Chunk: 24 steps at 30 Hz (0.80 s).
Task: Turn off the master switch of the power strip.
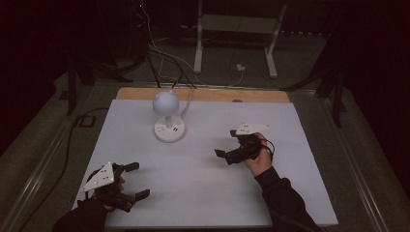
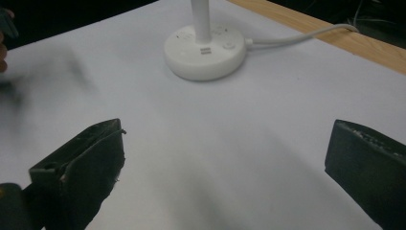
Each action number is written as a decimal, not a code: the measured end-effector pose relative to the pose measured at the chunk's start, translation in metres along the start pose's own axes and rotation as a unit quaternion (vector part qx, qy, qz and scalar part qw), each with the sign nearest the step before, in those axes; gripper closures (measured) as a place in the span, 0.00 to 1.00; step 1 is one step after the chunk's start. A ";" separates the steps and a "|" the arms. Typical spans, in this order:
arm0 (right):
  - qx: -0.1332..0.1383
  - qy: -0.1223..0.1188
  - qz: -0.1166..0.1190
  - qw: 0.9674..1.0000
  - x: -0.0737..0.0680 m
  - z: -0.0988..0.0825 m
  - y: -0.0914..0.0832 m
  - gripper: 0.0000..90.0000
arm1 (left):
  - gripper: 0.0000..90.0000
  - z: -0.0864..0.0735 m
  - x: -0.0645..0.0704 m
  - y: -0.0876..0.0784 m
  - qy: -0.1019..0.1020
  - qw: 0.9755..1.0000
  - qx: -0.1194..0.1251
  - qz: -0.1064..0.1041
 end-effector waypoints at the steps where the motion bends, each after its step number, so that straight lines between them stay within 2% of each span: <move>1: 0.000 0.002 0.001 1.000 0.000 -0.003 -0.002 0.00 | 0.00 0.000 0.000 0.000 0.000 1.000 0.000 0.000; 14: -0.013 0.007 -0.021 1.000 0.000 -0.045 -0.026 0.00 | 0.00 0.000 0.000 0.000 0.000 1.000 0.000 -0.002; 24: -0.021 0.027 -0.037 0.999 0.003 -0.078 -0.046 0.00 | 0.00 0.000 0.000 0.000 0.001 1.000 -0.001 -0.002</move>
Point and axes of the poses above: each handheld gripper's, and its own axes: y roughly forward along the jaws, z roughly out of its top, x roughly to its right, the point moved 7 cm from there along y, roughly forward along the jaws, and after that the axes turned 8 degrees about -x, right-handed, at the moved point
